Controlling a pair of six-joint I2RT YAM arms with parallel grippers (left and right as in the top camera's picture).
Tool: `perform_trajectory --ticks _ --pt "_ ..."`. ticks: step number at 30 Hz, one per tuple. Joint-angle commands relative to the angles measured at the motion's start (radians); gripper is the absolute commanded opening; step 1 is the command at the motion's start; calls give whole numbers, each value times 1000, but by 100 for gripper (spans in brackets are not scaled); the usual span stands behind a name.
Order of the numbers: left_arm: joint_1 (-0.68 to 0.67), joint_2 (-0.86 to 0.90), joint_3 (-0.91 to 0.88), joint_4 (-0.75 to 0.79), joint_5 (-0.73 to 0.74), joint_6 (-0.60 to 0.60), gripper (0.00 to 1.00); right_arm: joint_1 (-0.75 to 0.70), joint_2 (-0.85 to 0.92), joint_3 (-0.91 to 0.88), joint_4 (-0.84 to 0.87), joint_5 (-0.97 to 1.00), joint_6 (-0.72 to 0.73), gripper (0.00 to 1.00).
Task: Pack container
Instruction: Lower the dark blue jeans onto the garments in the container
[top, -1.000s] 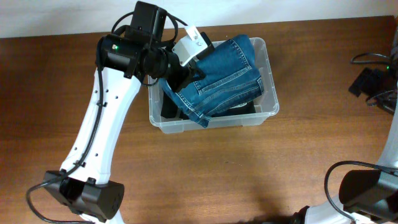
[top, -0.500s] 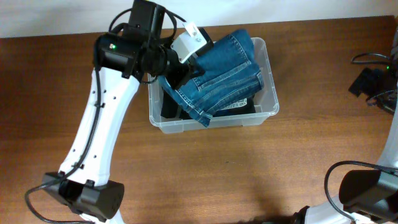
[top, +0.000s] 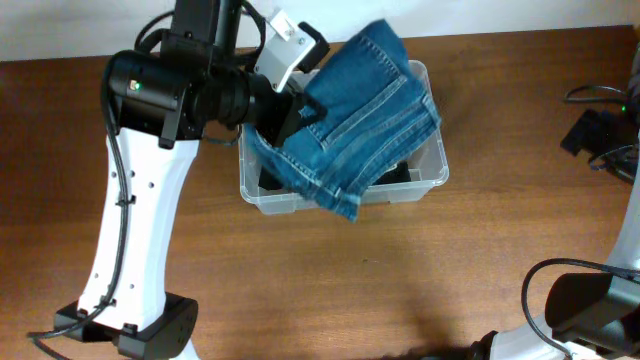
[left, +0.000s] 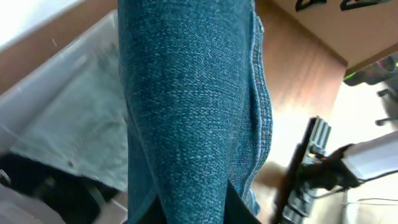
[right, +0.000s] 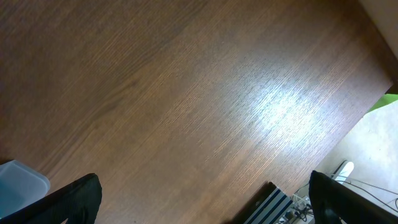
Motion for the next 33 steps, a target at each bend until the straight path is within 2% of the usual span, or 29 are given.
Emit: perform_trajectory --ticks 1,9,21,33 --pt "-3 -25 31 -29 85 -50 1 -2 7 2 0 12 -2 98" --pt "-3 18 31 -137 86 78 1 -2 7 2 0 12 -2 98" --pt "-53 149 31 -68 58 220 0 -2 7 2 0 12 -2 98" --pt "-52 215 31 -33 1 223 0 -2 7 2 0 12 -2 98"
